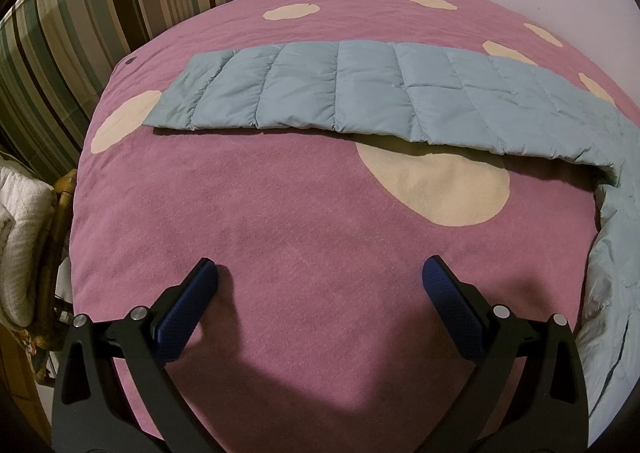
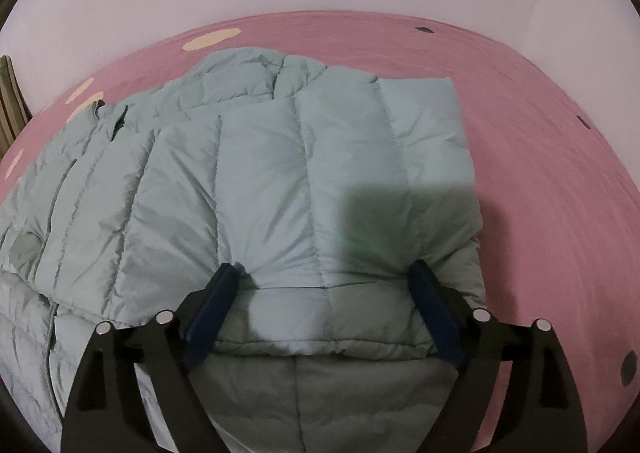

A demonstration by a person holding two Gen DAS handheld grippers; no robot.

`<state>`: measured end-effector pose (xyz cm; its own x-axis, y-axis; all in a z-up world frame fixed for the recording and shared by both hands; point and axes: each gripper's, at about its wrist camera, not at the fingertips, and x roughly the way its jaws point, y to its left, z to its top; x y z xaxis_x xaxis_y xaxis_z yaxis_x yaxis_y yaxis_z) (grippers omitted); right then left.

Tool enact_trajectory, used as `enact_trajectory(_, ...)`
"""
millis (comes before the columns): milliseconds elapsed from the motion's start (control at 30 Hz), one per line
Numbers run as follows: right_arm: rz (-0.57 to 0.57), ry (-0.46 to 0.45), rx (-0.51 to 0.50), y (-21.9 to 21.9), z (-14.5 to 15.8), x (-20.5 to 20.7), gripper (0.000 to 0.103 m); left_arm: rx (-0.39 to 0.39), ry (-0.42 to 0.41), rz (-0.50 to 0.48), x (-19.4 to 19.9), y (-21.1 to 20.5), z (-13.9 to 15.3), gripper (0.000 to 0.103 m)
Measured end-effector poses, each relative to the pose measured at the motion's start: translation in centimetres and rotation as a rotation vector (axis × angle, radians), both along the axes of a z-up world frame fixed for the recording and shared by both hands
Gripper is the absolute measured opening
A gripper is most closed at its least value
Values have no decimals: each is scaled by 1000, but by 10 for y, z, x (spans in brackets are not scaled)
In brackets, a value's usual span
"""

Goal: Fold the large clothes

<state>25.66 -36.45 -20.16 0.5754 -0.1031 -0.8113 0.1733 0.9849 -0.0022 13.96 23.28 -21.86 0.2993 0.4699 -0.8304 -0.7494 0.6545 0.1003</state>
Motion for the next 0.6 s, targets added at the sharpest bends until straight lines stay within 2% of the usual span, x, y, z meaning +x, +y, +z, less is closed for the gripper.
enact_trajectory(133,-1,-3,-12,2,-2,0,89,-22,-39,-7,-5,2,3,101)
enact_trajectory(267,-2,-3,-14,2,-3,-1,90,-44,-63,-83,-11,6,12,101)
enact_trajectory(433,1,-3,-22,0,-2,2,91,-43,-156,-70,-30,45,33,101)
enact_trajectory(500,0,-3,-27,1,-2,2,91,-77,-198,-63,-37,67,38,101)
enact_trajectory(600,-2,-3,-32,0,-3,2,92,-218,-344,-85,-48,109,43,100)
